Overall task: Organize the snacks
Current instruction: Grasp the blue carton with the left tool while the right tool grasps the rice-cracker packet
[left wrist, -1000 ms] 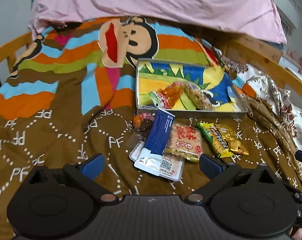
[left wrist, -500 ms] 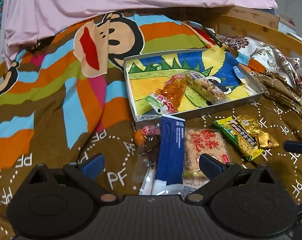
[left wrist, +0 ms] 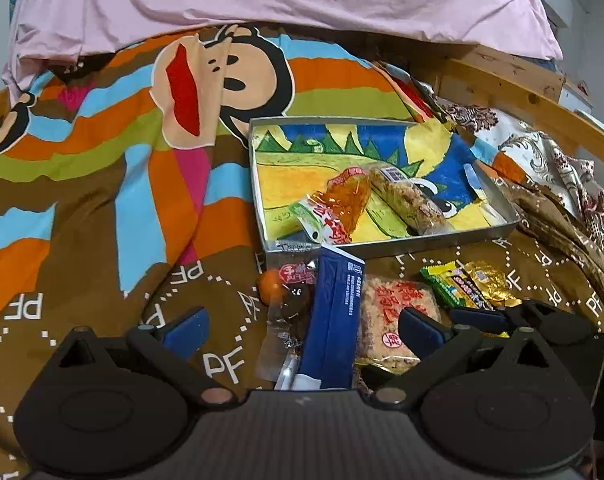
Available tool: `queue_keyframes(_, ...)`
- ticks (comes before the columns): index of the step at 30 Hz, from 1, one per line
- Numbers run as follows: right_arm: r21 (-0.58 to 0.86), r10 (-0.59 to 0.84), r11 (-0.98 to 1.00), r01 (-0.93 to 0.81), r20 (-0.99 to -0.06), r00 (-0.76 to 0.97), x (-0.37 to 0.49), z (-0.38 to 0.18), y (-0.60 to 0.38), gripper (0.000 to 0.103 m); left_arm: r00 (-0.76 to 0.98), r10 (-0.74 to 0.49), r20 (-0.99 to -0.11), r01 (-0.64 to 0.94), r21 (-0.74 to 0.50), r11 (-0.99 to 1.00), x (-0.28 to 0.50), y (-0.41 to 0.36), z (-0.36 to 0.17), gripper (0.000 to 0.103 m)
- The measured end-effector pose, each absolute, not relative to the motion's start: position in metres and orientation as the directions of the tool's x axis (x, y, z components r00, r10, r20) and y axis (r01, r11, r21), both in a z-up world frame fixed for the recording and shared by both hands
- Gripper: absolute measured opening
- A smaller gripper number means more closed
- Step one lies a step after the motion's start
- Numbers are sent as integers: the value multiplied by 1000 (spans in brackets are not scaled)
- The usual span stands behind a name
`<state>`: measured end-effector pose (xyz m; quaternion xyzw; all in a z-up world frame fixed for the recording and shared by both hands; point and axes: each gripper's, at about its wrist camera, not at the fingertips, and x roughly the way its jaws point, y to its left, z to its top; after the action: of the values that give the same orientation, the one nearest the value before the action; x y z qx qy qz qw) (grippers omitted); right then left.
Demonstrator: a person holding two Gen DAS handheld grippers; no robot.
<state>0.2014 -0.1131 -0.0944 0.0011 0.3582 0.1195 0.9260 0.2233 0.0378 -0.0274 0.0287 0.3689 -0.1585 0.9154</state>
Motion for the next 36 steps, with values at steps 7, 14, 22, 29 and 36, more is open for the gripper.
queue_keyframes(7, 81, 233, 966, -246, -685, 691, 191, -95, -123, 78, 636, -329, -698, 367, -101, 925, 227, 38, -36, 90)
queue_keyframes(14, 11, 161, 975, -224, -731, 664, 171, -87, -147, 61, 620, -350, -702, 411, -89, 907, 226, 31, -41, 82)
queue_keyframes(22, 79, 243, 963, -257, -661, 710, 172, -83, -140, 86, 594, -366, -717, 442, -90, 893, 229, 24, -46, 62)
queue_keyframes(29, 85, 229, 969, -230, -650, 725, 200, -96, -127, 91, 578, -372, -726, 448, -98, 889, 232, 21, -51, 60)
queue_keyframes(36, 45, 199, 972, -233, -685, 701, 191, -95, -129, 78, 570, -350, -743, 452, -72, 889, 235, 17, -57, 58)
